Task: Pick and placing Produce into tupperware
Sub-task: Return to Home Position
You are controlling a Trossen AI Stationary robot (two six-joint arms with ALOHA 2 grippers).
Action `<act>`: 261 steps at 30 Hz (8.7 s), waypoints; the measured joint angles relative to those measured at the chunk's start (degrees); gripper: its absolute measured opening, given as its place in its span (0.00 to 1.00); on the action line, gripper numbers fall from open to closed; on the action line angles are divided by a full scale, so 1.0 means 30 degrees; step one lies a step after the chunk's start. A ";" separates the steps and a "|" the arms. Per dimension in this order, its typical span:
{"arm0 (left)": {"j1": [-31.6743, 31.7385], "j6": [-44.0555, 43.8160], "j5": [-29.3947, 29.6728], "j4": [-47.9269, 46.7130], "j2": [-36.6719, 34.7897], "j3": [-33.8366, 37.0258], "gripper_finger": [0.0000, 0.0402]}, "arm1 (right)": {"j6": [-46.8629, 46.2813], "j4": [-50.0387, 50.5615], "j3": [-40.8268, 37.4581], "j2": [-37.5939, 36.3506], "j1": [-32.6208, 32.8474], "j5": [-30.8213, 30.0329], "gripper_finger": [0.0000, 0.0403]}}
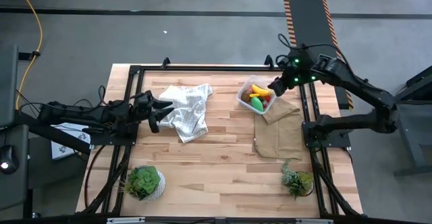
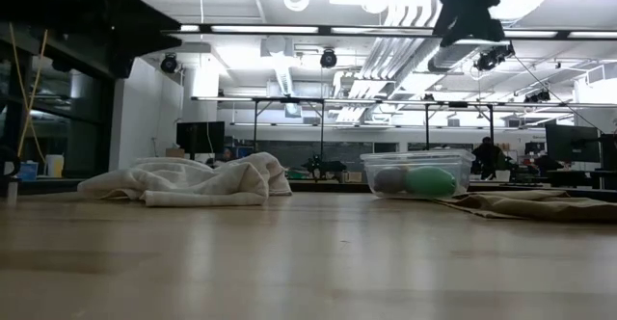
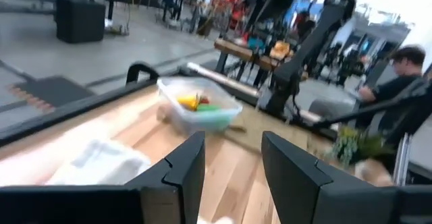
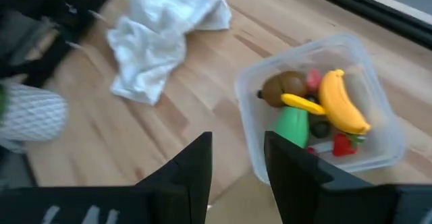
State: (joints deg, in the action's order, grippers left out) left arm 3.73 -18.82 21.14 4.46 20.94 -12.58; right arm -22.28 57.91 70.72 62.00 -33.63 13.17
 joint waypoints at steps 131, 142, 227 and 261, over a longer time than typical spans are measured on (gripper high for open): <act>-0.0022 -0.1372 -0.7390 -0.2264 -0.3320 0.3614 0.33 | 0.1865 -2.4231 -2.3387 -1.8572 1.2582 -0.5872 0.16; 0.0000 -0.0350 -0.6433 -0.1127 -0.4022 0.4014 0.33 | 0.1727 -2.4579 -2.3394 -1.8566 1.2582 -0.5872 0.16; 0.0000 -0.0826 -0.5535 -0.0959 -0.2657 0.4007 0.33 | 0.1442 -1.9810 -2.3416 -1.8565 1.2579 -0.5799 0.01; 0.0000 -0.0831 -0.5537 -0.0952 -0.2657 0.4007 0.33 | 0.1442 -1.9810 -2.3416 -1.8563 1.2582 -0.5793 0.01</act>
State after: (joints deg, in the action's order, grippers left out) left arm 3.73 -21.31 4.53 1.61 12.97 -0.56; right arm -17.96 -1.52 0.47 6.31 4.12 -4.21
